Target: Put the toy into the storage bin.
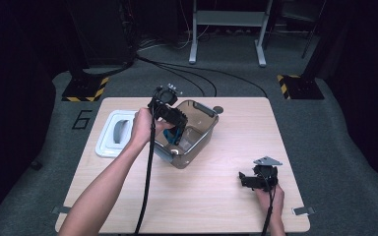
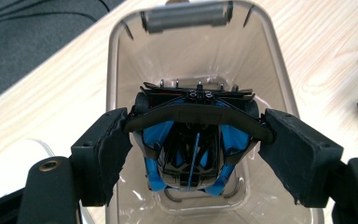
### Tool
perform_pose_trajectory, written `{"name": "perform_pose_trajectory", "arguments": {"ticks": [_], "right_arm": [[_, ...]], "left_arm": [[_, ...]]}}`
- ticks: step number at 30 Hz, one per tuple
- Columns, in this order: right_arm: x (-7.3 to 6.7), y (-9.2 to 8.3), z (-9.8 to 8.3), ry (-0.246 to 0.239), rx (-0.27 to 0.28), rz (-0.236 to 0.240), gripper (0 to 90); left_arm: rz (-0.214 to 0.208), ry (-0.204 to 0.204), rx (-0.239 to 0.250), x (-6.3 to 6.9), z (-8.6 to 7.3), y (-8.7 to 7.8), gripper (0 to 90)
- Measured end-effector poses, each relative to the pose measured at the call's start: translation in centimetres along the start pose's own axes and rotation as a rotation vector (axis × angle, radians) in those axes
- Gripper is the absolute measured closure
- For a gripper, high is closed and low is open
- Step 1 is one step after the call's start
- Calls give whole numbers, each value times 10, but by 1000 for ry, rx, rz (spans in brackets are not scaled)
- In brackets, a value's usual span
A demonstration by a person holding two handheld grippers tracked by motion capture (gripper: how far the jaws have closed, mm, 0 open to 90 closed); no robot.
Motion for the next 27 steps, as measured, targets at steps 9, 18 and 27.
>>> {"name": "perform_pose_trajectory", "arguments": {"ticks": [9, 18, 27], "right_arm": [[0, 0, 0, 0, 0, 0, 85], [0, 0, 0, 0, 0, 0, 85], [0, 0, 0, 1, 0, 0, 85]], "left_arm": [[-38, -44, -21, 0, -20, 14, 246], [-78, -72, -35, 3, -37, 25, 246], [-103, -88, -55, 4, -50, 32, 245]]}}
Point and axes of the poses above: each handheld gripper's, and its own axes: y roughly forward along the jaws, z roughly out of its top, x roughly to its right, the point moved 6 cm from there along y, roughly forward along the jaws, and after that the axes turned 5 degrees about y, right-handed, at the moved point
